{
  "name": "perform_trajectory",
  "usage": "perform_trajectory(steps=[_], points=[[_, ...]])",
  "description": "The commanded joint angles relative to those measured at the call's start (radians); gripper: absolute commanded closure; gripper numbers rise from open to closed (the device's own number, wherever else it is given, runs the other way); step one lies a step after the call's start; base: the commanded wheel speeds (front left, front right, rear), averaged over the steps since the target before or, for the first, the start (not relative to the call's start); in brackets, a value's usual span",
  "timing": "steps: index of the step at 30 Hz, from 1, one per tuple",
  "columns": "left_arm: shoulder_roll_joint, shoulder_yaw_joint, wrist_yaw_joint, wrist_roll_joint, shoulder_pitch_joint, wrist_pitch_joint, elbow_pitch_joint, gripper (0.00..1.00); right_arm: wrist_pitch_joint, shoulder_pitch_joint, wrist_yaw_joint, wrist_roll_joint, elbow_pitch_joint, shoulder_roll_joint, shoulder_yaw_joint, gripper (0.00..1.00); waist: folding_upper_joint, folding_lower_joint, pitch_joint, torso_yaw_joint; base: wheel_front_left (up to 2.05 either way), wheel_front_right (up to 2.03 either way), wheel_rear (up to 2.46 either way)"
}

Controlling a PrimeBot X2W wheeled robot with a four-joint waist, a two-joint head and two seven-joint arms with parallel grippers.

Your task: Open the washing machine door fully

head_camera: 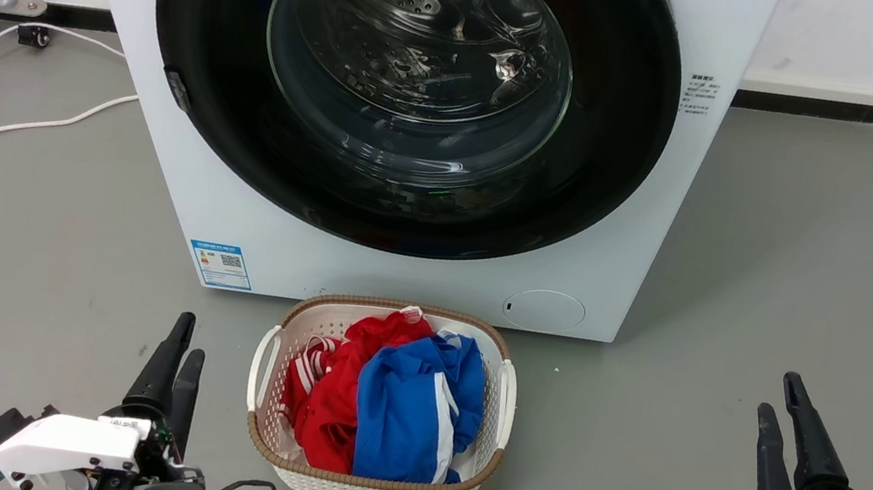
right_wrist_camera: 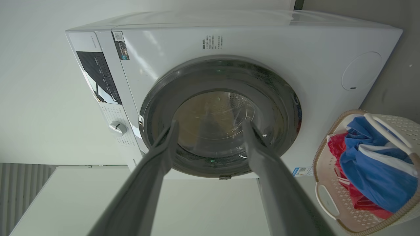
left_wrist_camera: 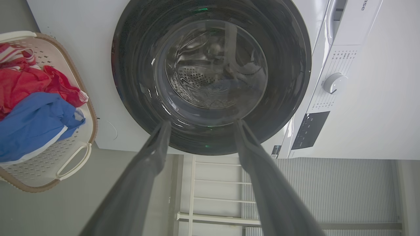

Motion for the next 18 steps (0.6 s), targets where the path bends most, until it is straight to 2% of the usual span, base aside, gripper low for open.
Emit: perform_trajectory(steps=[1, 9, 18], points=[[0.003, -0.01, -0.001, 0.002, -0.023, -0.01, -0.024, 0.0, -0.009, -0.012, 0.0, -0.01, -0.027, -0.002, 0.005, 0.0, 0.0, 0.0, 0.0, 0.0, 0.0, 0.0, 0.0], [0.014, -0.059, -0.001, 0.071, -0.034, -0.054, -0.045, 0.0, -0.049, -0.003, 0.001, -0.073, -0.053, -0.011, 0.032, 0.0, 0.0, 0.0, 0.0, 0.003, 0.0, 0.0, 0.0], [0.009, -0.077, -0.002, 0.257, -0.035, -0.093, -0.088, 0.0, -0.087, -0.001, 0.001, -0.285, -0.088, -0.025, 0.043, 0.0, 0.0, 0.0, 0.001, 0.005, 0.0, 0.0, 0.0]])
